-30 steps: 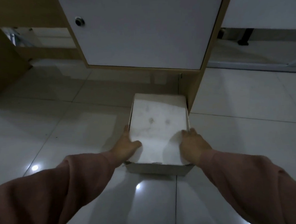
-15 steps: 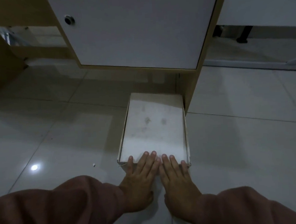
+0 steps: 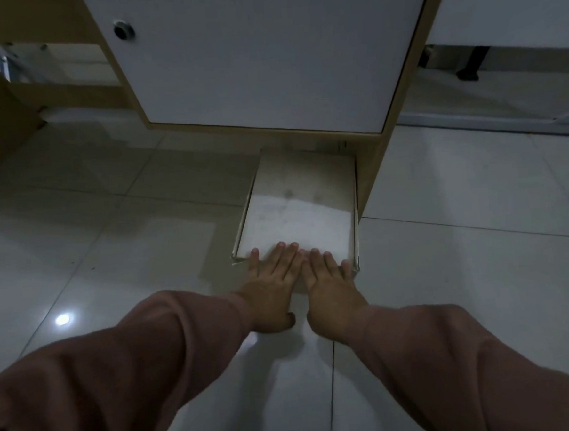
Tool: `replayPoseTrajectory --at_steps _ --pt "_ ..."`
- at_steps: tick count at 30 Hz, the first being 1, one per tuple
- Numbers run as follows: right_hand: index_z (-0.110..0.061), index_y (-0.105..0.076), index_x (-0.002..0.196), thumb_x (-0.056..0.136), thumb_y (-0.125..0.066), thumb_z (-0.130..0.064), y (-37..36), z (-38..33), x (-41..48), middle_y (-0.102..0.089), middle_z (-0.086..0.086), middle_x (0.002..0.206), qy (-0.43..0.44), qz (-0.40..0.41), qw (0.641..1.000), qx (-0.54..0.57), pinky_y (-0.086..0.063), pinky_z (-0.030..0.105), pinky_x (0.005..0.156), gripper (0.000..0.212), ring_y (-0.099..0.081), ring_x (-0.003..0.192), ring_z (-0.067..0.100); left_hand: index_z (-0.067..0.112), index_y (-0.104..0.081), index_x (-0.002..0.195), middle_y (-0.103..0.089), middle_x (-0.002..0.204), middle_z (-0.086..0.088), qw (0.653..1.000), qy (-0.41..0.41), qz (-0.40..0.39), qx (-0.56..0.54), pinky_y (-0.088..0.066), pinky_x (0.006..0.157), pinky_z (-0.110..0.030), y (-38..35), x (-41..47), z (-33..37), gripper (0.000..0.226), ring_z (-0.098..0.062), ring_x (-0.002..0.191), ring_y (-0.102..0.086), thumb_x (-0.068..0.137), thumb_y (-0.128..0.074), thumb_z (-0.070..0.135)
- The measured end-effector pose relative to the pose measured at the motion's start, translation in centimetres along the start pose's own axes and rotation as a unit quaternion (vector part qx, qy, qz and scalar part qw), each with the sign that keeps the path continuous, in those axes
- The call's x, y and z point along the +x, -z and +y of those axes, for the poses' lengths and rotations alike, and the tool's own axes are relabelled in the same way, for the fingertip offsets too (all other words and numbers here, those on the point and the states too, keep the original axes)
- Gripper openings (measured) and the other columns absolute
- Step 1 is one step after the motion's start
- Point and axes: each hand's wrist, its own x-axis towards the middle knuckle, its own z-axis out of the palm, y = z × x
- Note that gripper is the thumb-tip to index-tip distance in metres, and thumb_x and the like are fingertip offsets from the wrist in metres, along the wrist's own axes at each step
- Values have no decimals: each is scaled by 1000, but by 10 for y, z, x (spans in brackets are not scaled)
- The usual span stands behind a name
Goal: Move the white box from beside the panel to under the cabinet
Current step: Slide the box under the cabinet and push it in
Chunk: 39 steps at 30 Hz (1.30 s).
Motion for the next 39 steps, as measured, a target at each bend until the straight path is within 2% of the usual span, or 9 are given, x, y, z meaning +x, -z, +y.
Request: replayPoseTrajectory --at_steps 4,6,9,12,14,21,28,34,39 --pt "-9 4 151 81 -50 -9 2 0 -1 8 15 160 -8 25 1000 16 5 47 119 88 10 147 34 15 10 153 13 164 -9 997 10 53 -57 19 114 -45 5 2 -5 99 -27 149 19 82 -57 34" --pt "-4 0 150 82 -51 -17 -6 -8 -9 2 18 160 -25 49 998 -16 -3 49 120 86 3 147 37 13 10 152 13 163 -12 995 22 82 -57 17 115 -43 -4 -7 -3 97 -27 147 24 83 -55 31" --pt "1 -3 149 84 -51 -21 -9 -17 -14 -5 20 157 -39 50 997 -49 -19 51 118 83 -5 145 39 14 24 145 20 162 -12 996 31 76 -46 18 115 -45 -18 -17 1 101 -26 136 36 82 -53 29" --pt "1 -12 148 84 -51 -18 5 -21 -8 -11 18 154 -59 34 997 -46 -37 52 108 77 -11 142 38 11 19 149 21 161 -11 997 34 73 -10 18 113 -46 -15 -14 -2 99 -27 137 34 82 -52 26" --pt "-1 -11 148 85 -54 -18 12 -23 -3 -9 15 155 -73 5 997 -27 -40 52 106 78 -8 143 37 10 17 150 22 161 -12 997 34 69 5 19 113 -46 -11 -10 -3 99 -31 144 27 83 -53 27" --pt "-7 -3 150 87 -57 -20 29 -19 21 -3 13 158 -89 -38 995 7 -31 51 114 84 0 146 37 9 17 150 22 161 -14 998 47 31 13 11 120 -47 6 12 -7 99 -34 148 21 84 -54 29" --pt "-6 -3 151 87 -56 -15 31 0 44 4 11 160 -89 -8 995 51 -21 44 118 84 6 147 33 7 16 150 22 161 -14 999 47 -10 25 4 124 -46 32 32 -11 95 -32 149 18 90 -51 36" --pt "-8 11 149 91 -53 -19 40 7 60 19 10 160 -96 -24 995 28 -9 42 121 88 16 147 32 8 12 152 18 162 -14 997 74 -12 30 0 124 -47 47 54 -9 94 -32 150 14 89 -53 33" --pt "-3 10 149 93 -45 -24 53 18 71 15 18 159 -59 -25 998 -10 3 39 121 81 14 147 33 5 11 151 15 162 -17 990 114 -23 76 1 124 -48 58 70 -2 92 -35 150 10 91 -51 39"
